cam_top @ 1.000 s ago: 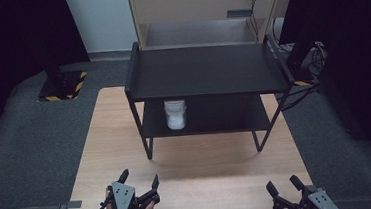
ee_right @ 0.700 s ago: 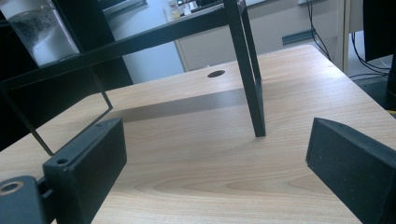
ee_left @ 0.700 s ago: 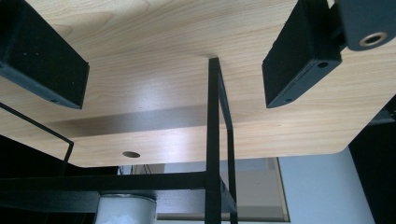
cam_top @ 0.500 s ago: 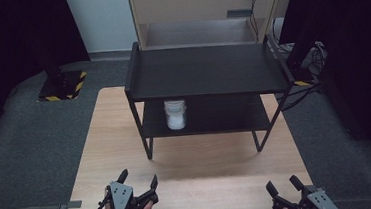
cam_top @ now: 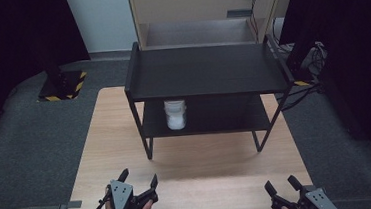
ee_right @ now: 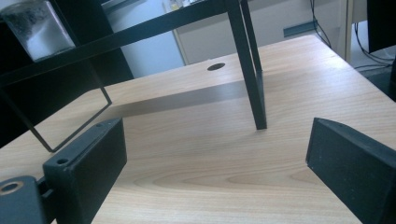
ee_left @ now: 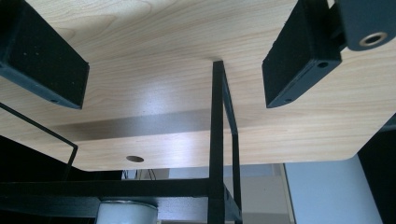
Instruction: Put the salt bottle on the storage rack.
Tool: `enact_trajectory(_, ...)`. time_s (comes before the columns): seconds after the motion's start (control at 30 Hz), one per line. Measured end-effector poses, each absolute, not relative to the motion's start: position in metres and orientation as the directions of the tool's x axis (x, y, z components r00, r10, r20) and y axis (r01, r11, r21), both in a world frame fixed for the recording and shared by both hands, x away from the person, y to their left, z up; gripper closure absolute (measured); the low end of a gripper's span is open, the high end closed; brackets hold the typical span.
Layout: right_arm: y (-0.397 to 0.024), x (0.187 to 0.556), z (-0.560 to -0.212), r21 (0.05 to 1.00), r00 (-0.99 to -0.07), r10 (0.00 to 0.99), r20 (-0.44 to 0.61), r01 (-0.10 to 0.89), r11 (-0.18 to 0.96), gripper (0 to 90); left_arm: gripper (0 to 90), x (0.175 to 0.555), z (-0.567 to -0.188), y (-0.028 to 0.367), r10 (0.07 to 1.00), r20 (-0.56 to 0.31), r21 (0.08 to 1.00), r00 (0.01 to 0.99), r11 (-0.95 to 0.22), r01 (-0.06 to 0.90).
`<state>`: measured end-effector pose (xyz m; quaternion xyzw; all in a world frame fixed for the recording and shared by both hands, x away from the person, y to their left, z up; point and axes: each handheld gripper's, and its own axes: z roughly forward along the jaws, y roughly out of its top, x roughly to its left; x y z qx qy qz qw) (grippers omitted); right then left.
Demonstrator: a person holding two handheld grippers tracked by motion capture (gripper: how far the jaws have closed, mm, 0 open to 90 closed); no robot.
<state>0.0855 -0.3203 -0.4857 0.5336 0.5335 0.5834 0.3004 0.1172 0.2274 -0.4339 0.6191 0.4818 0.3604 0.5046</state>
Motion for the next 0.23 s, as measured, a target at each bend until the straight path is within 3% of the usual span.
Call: enact_trajectory(0.23,-0.318,0.061,-0.479,0.956,-0.268,0.921,0.283,0.161,-0.247,5.1,6.0,0.104,-0.435,0.238,0.952,-0.030,0.975,0.304,-0.040,0.220)
